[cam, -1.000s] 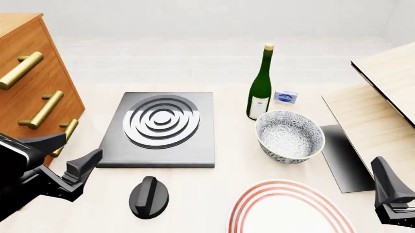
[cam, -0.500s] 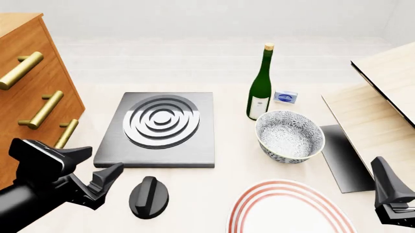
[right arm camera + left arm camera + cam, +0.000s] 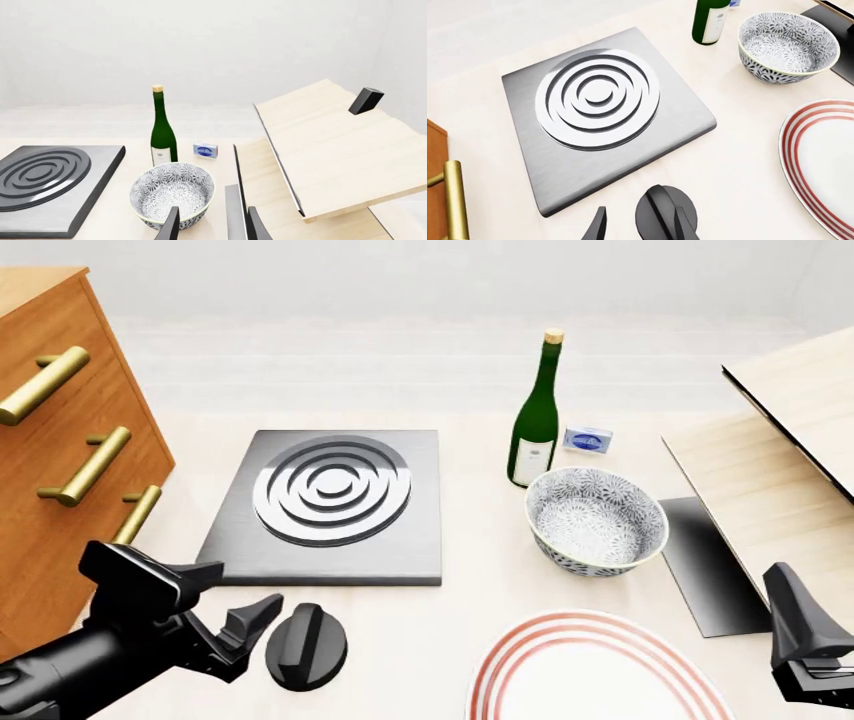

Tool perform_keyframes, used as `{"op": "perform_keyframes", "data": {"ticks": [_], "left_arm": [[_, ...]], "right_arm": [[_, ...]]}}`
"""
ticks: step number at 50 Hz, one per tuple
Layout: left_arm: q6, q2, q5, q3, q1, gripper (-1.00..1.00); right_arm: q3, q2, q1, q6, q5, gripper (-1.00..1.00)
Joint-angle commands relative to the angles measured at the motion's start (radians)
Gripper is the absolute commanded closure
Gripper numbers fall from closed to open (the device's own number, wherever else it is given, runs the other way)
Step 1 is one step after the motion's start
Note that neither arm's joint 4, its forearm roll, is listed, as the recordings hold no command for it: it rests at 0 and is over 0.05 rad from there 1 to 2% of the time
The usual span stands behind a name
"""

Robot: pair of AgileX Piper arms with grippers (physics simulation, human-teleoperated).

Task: Turn on the stove.

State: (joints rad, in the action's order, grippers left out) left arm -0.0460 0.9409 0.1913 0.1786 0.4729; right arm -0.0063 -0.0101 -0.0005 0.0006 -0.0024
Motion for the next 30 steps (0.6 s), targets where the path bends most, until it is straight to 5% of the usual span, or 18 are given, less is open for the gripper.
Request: {"op": "perform_keyframes", "data": {"ticks": [1,30], "left_arm": [[0.031,0.099,0.098,-0.018,0.017,-1.0],[0.138,0.377,0.326,-0.012,0.07,-1.0]], "right_arm": [[0.0,0.0,0.0,0.0,0.0,-1.0],[0.0,0.0,0.0,0.0,0.0,-1.0]]}}
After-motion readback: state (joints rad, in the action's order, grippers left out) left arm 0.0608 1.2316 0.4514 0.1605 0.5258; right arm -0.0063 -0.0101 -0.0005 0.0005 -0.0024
